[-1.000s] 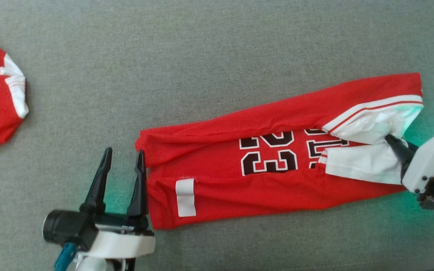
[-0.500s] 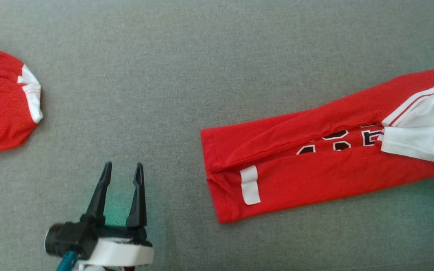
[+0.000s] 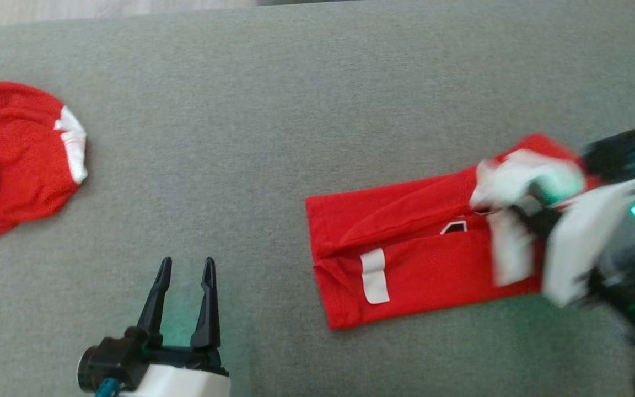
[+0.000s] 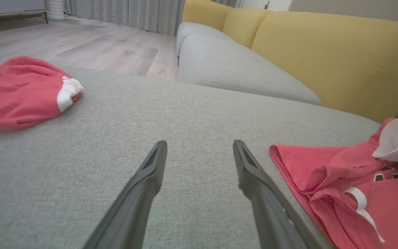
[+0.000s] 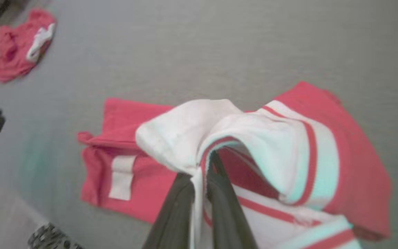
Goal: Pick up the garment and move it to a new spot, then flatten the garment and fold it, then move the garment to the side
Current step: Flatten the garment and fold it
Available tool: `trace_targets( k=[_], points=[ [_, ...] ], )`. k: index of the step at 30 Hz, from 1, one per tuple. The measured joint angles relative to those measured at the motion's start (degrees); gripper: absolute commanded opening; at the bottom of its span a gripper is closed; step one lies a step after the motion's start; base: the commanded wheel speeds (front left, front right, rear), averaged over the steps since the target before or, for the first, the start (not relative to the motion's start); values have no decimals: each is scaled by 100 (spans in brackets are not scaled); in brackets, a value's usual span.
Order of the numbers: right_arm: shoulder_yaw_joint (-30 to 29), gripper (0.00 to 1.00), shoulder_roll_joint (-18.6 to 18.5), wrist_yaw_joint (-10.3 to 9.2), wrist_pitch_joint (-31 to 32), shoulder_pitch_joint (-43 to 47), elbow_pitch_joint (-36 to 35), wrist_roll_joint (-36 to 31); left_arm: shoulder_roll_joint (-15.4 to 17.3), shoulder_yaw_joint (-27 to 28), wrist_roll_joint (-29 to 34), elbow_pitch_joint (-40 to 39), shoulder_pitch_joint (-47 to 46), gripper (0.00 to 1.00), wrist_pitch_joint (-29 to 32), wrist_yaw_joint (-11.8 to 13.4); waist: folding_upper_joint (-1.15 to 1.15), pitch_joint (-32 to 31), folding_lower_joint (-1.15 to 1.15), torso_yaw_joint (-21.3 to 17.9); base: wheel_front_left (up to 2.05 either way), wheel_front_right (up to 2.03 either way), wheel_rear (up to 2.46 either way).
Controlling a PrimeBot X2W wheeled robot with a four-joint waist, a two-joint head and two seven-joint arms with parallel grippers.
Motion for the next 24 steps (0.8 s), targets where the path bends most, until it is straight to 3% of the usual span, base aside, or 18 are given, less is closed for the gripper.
trace_targets(
  k=[8,16,24],
  points=[
    [1283,0,261,0,83,53,363,-12,-4,-157,-159,108,-6,100,0,40,0,-35,0,278,0,0,0],
    [1513,0,743,0,-350,-263,902,-36,-11,-260,-218,175,10,100,0,113,0,-111,0,536,0,0,0],
    [1720,0,938,0,-502,-407,1376,-122,-11,-333,-218,225,46,100,0,138,0,-133,0,586,0,0,0]
  ],
)
